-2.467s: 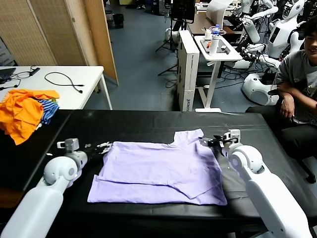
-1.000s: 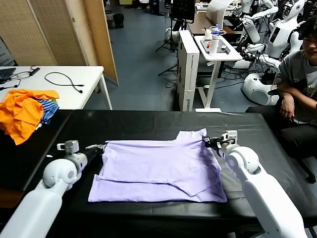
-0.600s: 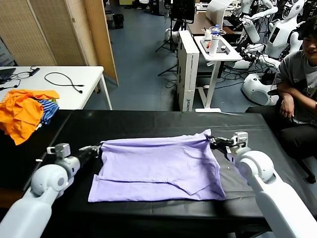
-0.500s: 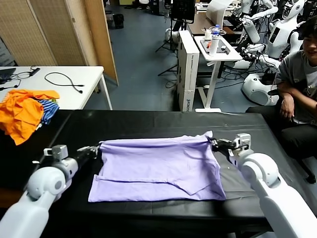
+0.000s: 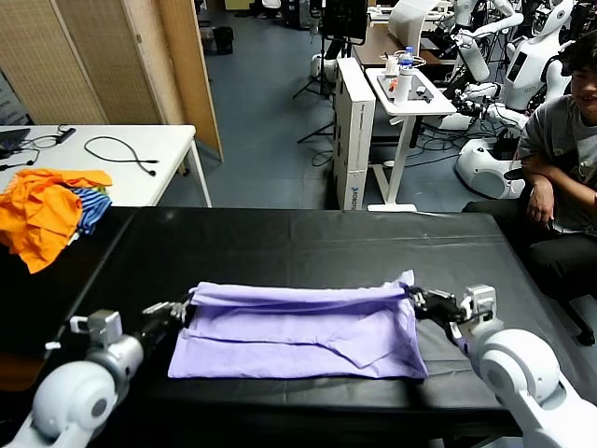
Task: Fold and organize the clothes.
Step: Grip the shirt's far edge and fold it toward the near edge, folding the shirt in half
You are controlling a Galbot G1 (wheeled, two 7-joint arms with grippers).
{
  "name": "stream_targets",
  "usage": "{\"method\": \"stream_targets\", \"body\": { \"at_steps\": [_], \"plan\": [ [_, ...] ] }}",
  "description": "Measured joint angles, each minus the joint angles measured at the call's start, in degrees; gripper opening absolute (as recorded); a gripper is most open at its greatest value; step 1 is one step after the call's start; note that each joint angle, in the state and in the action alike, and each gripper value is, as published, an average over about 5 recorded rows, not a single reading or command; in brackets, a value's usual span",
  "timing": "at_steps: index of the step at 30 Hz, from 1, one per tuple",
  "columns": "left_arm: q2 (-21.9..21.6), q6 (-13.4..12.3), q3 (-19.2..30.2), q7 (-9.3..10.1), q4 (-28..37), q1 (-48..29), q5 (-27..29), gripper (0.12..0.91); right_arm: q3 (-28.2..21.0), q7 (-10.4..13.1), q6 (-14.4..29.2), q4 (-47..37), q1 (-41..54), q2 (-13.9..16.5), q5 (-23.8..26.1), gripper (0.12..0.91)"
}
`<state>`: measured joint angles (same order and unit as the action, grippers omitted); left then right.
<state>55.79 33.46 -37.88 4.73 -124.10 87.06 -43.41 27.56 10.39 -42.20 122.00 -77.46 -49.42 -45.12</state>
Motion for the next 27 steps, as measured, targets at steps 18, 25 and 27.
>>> {"method": "stream_targets", "body": {
  "at_steps": [18, 25, 27],
  "plan": [
    [4.4, -0.2, -1.2, 0.17, -3.2, 9.7, 5.1, 0.145, -0.1, 0.4, 0.0, 0.7, -3.1, 0.0, 0.8, 0.14],
    [5.6, 0.6, -1.8, 1.47, -4.7, 12.0, 6.1, 0.209, 1.3, -0.6, 0.0, 2.9, -5.3, -0.2, 3.7, 0.356],
    [5.9, 1.0, -2.3, 1.63, -5.3, 12.7, 6.4, 0.3, 1.8, -0.7, 0.0, 4.0, -6.2, -0.5, 4.2, 0.489]
  ]
}}
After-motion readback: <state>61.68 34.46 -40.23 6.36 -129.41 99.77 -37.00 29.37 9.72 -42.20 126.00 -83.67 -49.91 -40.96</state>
